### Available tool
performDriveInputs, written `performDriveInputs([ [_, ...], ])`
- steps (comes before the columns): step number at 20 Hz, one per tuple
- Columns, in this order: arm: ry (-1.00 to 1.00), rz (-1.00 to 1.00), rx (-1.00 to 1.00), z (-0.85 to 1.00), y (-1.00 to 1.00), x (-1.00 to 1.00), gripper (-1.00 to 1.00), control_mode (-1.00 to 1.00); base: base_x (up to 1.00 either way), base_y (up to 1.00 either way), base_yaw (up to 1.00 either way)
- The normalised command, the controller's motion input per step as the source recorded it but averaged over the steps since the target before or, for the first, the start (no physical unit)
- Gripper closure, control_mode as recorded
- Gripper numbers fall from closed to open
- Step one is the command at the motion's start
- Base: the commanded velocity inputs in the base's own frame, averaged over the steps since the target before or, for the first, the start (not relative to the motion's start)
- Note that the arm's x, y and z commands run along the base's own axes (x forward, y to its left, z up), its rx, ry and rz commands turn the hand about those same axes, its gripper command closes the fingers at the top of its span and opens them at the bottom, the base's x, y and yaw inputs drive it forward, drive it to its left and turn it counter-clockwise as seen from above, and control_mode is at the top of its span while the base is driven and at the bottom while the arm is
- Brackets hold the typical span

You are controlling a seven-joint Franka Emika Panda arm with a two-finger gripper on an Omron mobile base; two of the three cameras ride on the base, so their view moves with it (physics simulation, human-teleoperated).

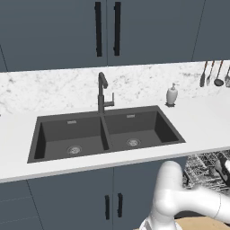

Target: Pick up the cup and bowl from the counter, place them in the dishwasher, and close the dishwasher door.

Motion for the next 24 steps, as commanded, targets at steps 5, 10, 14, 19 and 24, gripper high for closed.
performDriveInputs([
  [5, 0.01, 0.0, 0.0, 0.0, -0.45, -0.66, -1.0, -1.0, 0.0, 0.0, 0.0],
  [10, 0.09, 0.0, 0.0, 0.0, -0.34, -0.55, -1.0, -1.0, 0.0, 0.0, 0.0],
  [14, 0.08, 0.0, 0.0, 0.0, -0.24, -0.5, -1.0, -1.0, 0.0, 0.0, 0.0],
  [19, 0.19, 0.0, 0.0, 0.0, -0.35, -0.74, -1.0, -1.0, 0.0, 0.0, 0.0],
  [24, -0.04, -0.01, 0.07, 0.44, -0.33, -0.55, -1.0, -1.0, 0.0, 0.0, 0.0],
])
